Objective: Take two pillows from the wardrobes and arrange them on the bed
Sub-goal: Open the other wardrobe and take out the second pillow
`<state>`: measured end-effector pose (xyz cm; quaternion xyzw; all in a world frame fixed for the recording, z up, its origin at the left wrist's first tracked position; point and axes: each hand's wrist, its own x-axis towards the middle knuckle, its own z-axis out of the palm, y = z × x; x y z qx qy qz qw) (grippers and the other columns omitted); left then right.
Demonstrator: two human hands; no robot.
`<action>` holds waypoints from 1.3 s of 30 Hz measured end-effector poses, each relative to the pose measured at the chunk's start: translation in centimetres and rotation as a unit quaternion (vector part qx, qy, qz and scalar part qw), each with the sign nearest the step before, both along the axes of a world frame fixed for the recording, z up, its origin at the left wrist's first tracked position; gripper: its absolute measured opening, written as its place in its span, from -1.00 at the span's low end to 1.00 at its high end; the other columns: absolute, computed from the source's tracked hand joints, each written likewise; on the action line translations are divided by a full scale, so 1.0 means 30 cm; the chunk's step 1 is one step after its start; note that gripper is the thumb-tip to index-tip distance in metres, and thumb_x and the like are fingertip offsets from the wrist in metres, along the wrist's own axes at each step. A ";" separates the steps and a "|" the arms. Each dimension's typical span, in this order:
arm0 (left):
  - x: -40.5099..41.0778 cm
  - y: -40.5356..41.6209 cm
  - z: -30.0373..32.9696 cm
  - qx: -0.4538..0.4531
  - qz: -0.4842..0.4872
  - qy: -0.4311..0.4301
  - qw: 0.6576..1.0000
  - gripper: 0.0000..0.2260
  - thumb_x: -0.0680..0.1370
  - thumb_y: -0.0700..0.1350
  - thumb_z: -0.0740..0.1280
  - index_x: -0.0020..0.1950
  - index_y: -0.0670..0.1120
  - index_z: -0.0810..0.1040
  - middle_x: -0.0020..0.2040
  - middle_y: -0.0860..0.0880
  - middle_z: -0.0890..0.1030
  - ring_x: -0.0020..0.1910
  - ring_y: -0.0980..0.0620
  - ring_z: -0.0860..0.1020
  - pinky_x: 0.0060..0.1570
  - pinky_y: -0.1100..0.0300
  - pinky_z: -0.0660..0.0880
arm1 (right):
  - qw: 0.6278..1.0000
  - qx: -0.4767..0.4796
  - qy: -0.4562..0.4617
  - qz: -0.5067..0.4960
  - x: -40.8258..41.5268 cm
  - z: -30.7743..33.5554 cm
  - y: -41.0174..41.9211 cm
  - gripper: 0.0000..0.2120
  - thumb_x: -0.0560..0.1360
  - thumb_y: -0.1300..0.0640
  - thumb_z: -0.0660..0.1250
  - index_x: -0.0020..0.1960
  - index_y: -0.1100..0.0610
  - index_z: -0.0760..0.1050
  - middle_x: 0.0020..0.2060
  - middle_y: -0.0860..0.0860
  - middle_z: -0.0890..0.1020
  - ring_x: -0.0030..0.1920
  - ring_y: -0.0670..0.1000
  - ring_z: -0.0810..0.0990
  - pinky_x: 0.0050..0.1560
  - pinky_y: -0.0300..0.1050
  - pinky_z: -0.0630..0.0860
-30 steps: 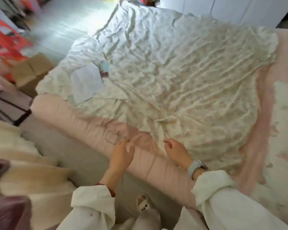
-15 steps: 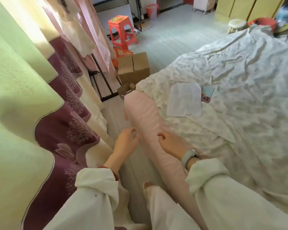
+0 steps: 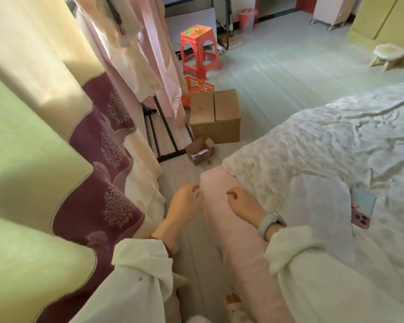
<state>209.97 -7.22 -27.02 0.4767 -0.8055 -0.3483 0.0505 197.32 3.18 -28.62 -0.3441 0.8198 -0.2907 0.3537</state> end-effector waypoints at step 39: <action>-1.849 -1.898 -0.125 0.062 -0.364 -0.042 0.928 -0.70 0.57 -0.08 0.18 0.27 -0.13 0.41 0.21 -0.14 0.53 0.17 -0.09 0.49 0.12 0.13 0.40 | 0.942 0.063 -0.044 -0.326 -1.561 -0.098 -1.676 -0.76 0.53 0.27 0.15 0.15 0.24 0.49 0.18 0.22 0.56 0.18 0.17 0.53 0.19 -0.06 0.41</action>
